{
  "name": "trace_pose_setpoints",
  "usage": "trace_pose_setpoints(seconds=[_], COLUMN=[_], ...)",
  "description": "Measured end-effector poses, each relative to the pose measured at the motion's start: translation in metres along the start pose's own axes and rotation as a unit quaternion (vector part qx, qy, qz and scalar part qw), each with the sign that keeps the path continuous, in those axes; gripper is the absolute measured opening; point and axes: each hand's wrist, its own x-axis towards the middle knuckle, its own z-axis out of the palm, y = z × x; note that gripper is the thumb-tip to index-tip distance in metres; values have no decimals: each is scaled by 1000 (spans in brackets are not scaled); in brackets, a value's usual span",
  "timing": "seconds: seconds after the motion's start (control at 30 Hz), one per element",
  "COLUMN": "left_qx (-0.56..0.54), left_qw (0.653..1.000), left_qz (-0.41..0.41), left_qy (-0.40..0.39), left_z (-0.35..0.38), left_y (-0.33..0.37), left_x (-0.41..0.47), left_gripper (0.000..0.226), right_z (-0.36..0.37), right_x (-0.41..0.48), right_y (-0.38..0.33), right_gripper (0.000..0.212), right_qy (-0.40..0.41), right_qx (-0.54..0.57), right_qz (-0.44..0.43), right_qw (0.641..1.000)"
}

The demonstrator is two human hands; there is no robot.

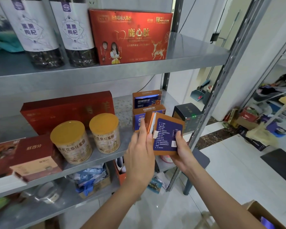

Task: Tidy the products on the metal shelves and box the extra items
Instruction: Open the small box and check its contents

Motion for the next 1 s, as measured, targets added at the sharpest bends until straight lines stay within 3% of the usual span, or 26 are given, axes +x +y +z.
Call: trace_pose_setpoints(seconds=[0.17, 0.43, 0.57, 0.67, 0.77, 0.9, 1.0], left_qx=[-39, -148, -213, -270, -336, -341, -254], left_qw=[999, 986, 974, 961, 939, 937, 965], left_qz=[-8, -15, -6, -11, -22, -9, 25], left_qy=[-21, -70, -76, -63, -64, -74, -52], left_z=[8, 22, 21, 18, 16, 18, 23], left_y=[-4, -15, -14, -11, -10, -9, -9], left_x=[3, 6, 4, 4, 3, 0, -1], left_gripper=[75, 80, 59, 44, 42, 46, 57], right_z=[1, -7, -12, -14, -13, -11, -8], right_x=[-3, -10, -11, -11, -12, -14, -15], right_y=[-1, -10, -12, -8, -4, -6, -7], right_gripper=[59, 67, 70, 58, 50, 50, 51], right_qy=[12, 31, 25, 18, 17, 27, 42], right_qx=[-10, -94, -110, -90, -67, -70, -83], right_qz=[-12, -35, -34, -7, -5, -23, -43], right_qw=[1000, 994, 993, 996, 998, 997, 995])
